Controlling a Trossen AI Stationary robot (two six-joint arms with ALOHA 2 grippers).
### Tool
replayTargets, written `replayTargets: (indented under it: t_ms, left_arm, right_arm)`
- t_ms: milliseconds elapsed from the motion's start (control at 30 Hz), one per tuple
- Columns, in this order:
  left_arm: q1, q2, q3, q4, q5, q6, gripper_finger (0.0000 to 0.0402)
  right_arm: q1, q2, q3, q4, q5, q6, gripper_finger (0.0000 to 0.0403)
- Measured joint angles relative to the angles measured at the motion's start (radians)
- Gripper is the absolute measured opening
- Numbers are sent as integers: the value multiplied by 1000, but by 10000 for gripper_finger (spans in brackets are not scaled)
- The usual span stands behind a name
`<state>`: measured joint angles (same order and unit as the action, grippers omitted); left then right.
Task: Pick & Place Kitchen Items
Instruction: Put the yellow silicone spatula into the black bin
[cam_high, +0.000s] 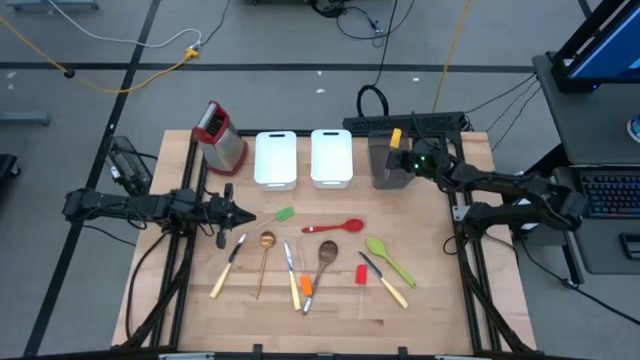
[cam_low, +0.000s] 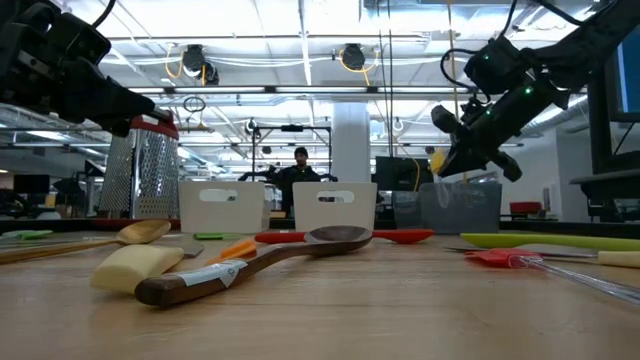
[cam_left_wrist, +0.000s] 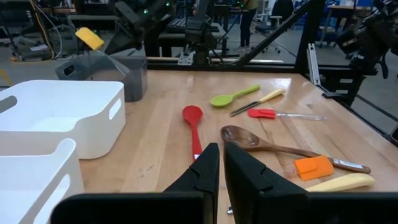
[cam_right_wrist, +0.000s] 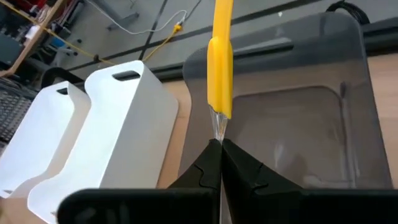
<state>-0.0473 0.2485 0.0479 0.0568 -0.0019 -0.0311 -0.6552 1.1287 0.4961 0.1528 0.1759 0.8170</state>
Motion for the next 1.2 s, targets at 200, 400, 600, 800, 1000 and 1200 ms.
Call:
replayTargets:
  t_ms: [200,400,600,800,1000,1200]
  left_arm:
    - [0,0,0,0,0,0,26]
    - [0,0,0,0,0,1,26]
    - [0,0,0,0,0,1,26]
    - [0,0,0,0,0,1,26]
    - [0,0,0,0,0,1,26]
    - [0,0,0,0,0,1,26]
  right_arm:
    - [0,18,0,0,-24,6,0]
    - [0,18,0,0,-25,9,0]
    - [0,18,0,-9,-51,9,0]
    - [0,18,0,-38,-50,16,0]
    - [0,18,0,-38,-50,28,3]
    - [0,18,0,-38,-50,35,21]
